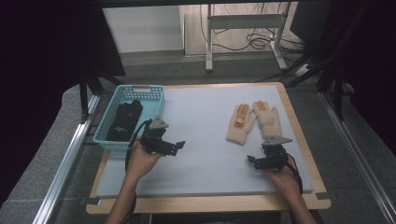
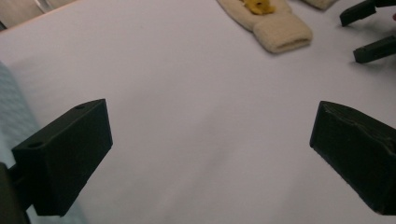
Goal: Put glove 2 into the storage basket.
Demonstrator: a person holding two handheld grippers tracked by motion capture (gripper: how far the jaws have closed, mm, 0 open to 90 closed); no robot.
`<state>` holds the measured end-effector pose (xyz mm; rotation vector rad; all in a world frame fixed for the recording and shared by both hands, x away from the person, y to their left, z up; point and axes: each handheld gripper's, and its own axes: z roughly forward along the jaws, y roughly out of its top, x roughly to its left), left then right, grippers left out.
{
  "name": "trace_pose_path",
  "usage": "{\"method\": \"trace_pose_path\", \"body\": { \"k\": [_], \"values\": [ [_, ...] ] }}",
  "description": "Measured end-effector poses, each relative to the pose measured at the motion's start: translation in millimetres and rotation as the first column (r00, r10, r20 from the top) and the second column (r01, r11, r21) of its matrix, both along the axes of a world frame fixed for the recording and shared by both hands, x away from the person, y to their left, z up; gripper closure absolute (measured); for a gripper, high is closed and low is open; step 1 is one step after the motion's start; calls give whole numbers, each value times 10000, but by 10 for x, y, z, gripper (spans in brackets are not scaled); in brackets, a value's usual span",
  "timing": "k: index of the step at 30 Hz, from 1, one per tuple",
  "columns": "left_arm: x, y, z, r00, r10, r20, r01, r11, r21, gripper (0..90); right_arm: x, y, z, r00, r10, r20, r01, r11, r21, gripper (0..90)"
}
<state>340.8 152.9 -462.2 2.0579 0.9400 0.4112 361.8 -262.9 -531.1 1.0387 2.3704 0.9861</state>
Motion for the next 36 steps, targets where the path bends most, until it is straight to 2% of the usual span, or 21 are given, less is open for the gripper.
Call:
{"method": "trace_pose_path", "body": {
  "k": [5, 10, 11, 12, 14, 15, 17, 18, 20, 23, 26, 31, 36],
  "values": [
    [-130, -135, -222, 9998, -155, -84, 153, 9996, -234, 0, 0, 0, 0, 10000, 3, 0, -3, 10000, 3, 164],
    [-223, -220, -479, 9997, -111, -224, 109, 9999, -104, 0, 0, 0, 0, 10000, -6, 1, 6, 10000, 1, 164],
    [-227, -231, -536, 9995, -97, -315, 97, 10000, 6, 0, 0, 0, 0, 10000, -13, 6, 13, 10000, -2, 163],
    [-225, -240, -583, 9990, -94, -446, 108, 9994, 333, 0, 0, 1, 0, 10000, -26, 13, 26, 10000, -5, 162],
    [-233, -253, -656, 9990, 131, -417, -94, 9961, 880, 0, 0, 0, 0, 10000, -36, 8, 36, 10000, -6, 161],
    [-234, -248, -685, 9988, 168, -468, -126, 9959, 894, 0, 0, 0, 0, 10000, -40, 6, 40, 10000, -8, 161],
    [-235, -239, -740, 9977, 137, -664, -98, 9982, 590, 0, 1, 0, 0, 10000, -41, 8, 41, 10000, -10, 161],
    [-236, -239, -763, 9975, 160, -693, -120, 9983, 576, 0, 0, 0, 1, 10000, -46, -7, 46, 10000, 0, 161],
    [-237, -244, -820, 9972, 258, -704, -197, 9962, 851, 0, 1, 0, 1, 10000, -46, -14, 46, 10000, 13, 161],
    [-219, -266, -855, 9956, 357, -871, -259, 9934, 1116, 4, 4, -4, 1, 10000, -44, -27, 44, 10000, 29, 161],
    [-195, -247, -862, 9933, 323, -1110, -221, 9955, 919, 6, 5, -5, 2, 10000, -47, -30, 48, 10000, 29, 161],
    [-196, -249, -864, 9934, 336, -1096, -233, 9953, 940, 9, 5, -7, 4, 10000, -65, -46, 66, 10000, 54, 165],
    [-196, -248, -865, 9934, 335, -1101, -232, 9954, 934, 9, 18, -70, 25, 9993, -153, -337, 174, 9980, 613, 186]
  ]
}}
